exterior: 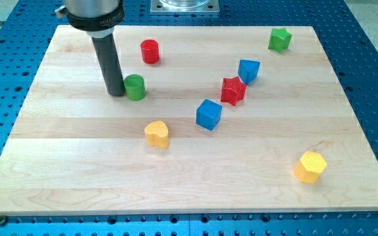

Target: Move your hand to the bottom of the board

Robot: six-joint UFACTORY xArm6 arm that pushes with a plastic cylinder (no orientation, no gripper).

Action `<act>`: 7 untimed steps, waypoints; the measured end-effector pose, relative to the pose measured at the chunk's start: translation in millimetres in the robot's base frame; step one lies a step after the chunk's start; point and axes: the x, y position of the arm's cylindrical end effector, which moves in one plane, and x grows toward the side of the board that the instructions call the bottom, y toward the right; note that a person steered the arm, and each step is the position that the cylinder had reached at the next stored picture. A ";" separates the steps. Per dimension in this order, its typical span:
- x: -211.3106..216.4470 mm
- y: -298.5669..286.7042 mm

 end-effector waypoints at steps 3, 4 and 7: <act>-38.9 -19.0; -76.7 -28.9; -94.0 -30.6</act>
